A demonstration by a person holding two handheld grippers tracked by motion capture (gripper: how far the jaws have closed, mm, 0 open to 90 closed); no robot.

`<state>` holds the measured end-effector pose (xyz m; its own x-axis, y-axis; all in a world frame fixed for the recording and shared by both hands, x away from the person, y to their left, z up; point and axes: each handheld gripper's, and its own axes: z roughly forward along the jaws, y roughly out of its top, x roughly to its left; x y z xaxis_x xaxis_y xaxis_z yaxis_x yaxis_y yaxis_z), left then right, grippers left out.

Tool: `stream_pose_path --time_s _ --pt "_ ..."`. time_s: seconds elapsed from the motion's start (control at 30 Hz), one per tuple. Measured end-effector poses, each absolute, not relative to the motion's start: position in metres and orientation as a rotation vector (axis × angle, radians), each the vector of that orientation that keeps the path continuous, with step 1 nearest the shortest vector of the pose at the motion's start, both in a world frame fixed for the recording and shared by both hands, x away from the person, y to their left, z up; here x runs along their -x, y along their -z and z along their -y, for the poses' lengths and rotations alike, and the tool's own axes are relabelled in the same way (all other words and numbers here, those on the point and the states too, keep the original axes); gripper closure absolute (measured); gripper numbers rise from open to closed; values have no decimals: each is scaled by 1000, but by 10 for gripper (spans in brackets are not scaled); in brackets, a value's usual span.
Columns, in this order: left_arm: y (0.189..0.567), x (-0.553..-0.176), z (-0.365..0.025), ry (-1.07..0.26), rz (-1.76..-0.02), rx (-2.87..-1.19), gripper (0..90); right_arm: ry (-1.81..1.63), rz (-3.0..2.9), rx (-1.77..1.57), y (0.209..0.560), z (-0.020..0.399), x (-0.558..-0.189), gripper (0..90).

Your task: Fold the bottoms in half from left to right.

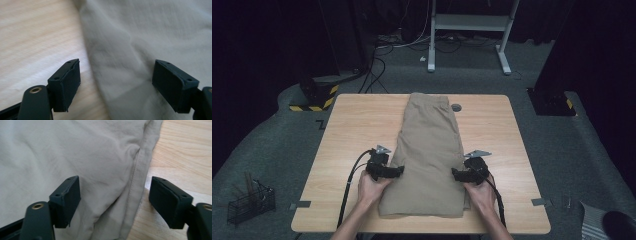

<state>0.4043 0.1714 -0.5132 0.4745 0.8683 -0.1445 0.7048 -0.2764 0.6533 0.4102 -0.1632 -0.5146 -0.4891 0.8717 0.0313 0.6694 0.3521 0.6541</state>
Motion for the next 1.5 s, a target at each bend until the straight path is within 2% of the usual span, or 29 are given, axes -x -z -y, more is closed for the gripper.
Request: stream_pose_path --time_s 0.13,0.17,0.3,0.33,0.37,0.6,0.67,0.7,0.93,1.2,1.5 --pt "513 -401 -165 -367 -1297 -2085 230 -848 -2273 -1356 515 159 -406 296" --pt "513 -401 -163 -384 -1285 -2098 242 -854 -2271 -1346 516 159 -404 329" --pt "514 -397 -153 -420 -1251 -2116 331 -874 -2283 -1320 515 157 -401 428" --pt "514 -397 -152 -423 -1249 -2112 383 -883 -2289 -1314 515 156 -400 497" --pt "514 -396 -151 -425 -1246 -2112 383 -883 -2289 -1314 515 156 -400 497" --pt "513 -393 -148 -434 -1216 -2114 622 -898 -2324 -1278 513 152 -399 714" --pt "513 -392 -148 -431 -1206 -2113 705 -907 -2339 -1264 513 152 -399 769" --pt "514 -392 -148 -427 -1203 -2112 778 -920 -2350 -1259 513 153 -400 813" --pt "515 -394 -152 -371 -1187 -2087 863 -931 -2385 -1210 513 155 -401 846" --pt "514 -397 -160 -315 -1180 -2067 873 -924 -2401 -1134 513 156 -401 866" --pt "500 -387 -173 -305 -1149 -2023 874 -1096 -2331 -1055 496 168 -388 873"
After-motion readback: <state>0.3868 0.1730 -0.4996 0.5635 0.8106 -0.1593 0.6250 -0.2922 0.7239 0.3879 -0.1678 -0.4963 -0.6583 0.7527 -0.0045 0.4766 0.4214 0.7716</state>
